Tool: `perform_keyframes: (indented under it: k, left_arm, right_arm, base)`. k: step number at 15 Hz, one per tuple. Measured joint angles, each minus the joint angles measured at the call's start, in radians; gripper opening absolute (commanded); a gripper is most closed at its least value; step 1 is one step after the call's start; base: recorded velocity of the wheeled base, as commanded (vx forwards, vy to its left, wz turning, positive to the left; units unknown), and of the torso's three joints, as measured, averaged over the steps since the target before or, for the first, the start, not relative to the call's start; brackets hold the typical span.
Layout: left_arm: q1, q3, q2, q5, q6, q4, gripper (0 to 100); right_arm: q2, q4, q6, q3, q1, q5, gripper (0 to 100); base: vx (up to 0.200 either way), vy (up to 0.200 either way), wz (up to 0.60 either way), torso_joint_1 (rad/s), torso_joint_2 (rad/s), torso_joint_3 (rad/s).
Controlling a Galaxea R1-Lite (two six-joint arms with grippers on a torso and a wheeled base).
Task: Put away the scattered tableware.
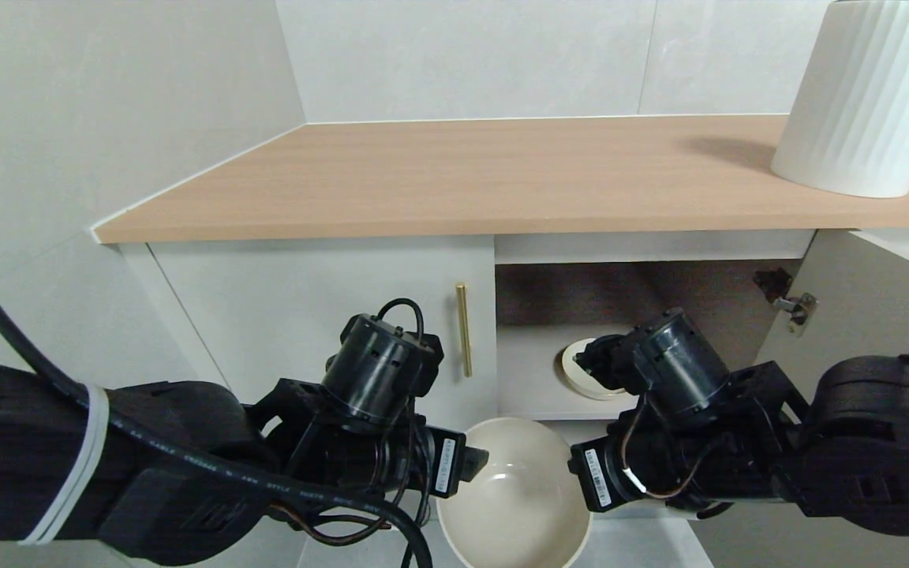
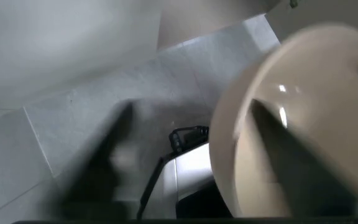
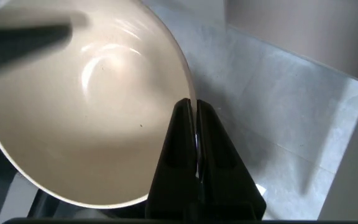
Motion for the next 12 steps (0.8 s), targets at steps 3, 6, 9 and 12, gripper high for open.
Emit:
perform_keyframes:
  k: [3,6,9,12]
  left_arm:
    - [0.000,0.000,-0.004,0.023,0.000,-0.010,100]
    - [0.000,0.003,-0.007,0.030,0.000,-0.016,100]
    - [0.000,0.006,-0.011,0.031,0.000,-0.018,100]
    - [0.001,0.009,-0.013,0.031,0.000,-0.020,100]
  right_arm:
    - [0.053,-0.073,0.058,-0.010,-0.075,-0.040,0]
    - [0.134,-0.168,0.189,-0.038,-0.191,-0.094,0]
    - [0.214,-0.284,0.258,-0.071,-0.313,-0.164,0]
    - [0.285,-0.300,0.268,-0.131,-0.376,-0.191,0]
  base:
    - [0.000,0.000,0.00,0.000,0.00,0.000]
    - [0.000,0.000,0.00,0.000,0.00,0.000]
    - [0.000,0.000,0.00,0.000,0.00,0.000]
    - [0.000,0.000,0.00,0.000,0.00,0.000]
